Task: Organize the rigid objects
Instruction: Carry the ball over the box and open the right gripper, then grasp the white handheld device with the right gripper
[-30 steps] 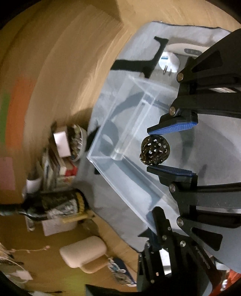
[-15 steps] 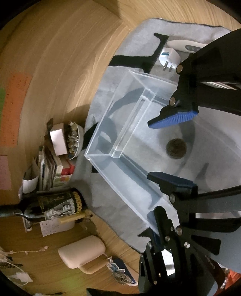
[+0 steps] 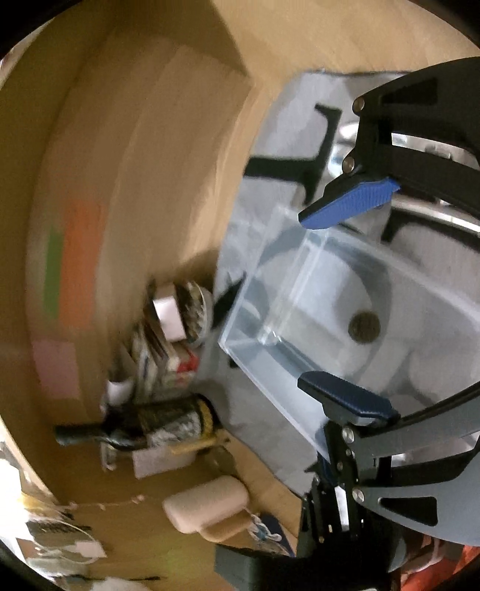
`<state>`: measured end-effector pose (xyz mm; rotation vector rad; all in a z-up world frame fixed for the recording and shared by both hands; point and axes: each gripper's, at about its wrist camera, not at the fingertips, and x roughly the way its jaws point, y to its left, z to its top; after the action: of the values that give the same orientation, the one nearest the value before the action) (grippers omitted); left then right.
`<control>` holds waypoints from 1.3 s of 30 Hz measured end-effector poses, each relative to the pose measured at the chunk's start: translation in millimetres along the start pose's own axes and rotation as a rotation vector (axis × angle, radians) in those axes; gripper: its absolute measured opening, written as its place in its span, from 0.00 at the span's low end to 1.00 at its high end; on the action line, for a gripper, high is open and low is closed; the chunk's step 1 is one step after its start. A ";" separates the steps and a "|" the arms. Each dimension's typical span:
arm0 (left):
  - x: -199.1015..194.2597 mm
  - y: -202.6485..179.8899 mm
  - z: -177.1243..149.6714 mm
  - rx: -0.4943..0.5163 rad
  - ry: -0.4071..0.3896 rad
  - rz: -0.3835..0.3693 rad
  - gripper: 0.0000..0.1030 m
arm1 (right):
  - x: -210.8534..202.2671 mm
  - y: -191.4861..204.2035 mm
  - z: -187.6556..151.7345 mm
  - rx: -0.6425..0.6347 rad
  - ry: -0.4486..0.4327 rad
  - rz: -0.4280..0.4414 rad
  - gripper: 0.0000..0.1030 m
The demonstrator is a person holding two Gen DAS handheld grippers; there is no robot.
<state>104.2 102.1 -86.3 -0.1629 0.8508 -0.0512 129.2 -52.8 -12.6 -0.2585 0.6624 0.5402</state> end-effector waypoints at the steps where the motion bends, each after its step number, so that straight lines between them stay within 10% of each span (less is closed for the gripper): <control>1: 0.0 0.0 0.0 0.001 0.000 0.000 0.08 | -4.1 -5.3 -0.8 0.010 -0.009 -0.014 0.75; 18: -0.5 0.5 -1.0 0.002 0.003 0.009 0.08 | -28.6 -121.0 -55.6 0.247 0.034 -0.317 0.76; 33: 0.1 -1.9 -0.8 0.004 0.005 0.016 0.08 | 18.9 -143.9 -104.8 0.351 0.214 -0.231 0.75; 39: 0.2 -2.0 -0.6 0.003 0.005 0.017 0.08 | 36.1 -143.6 -116.9 0.365 0.270 -0.191 0.53</control>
<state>103.9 100.0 -86.5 -0.1531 0.8570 -0.0373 172.2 -204.1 -116.7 -0.0485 0.9726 0.1948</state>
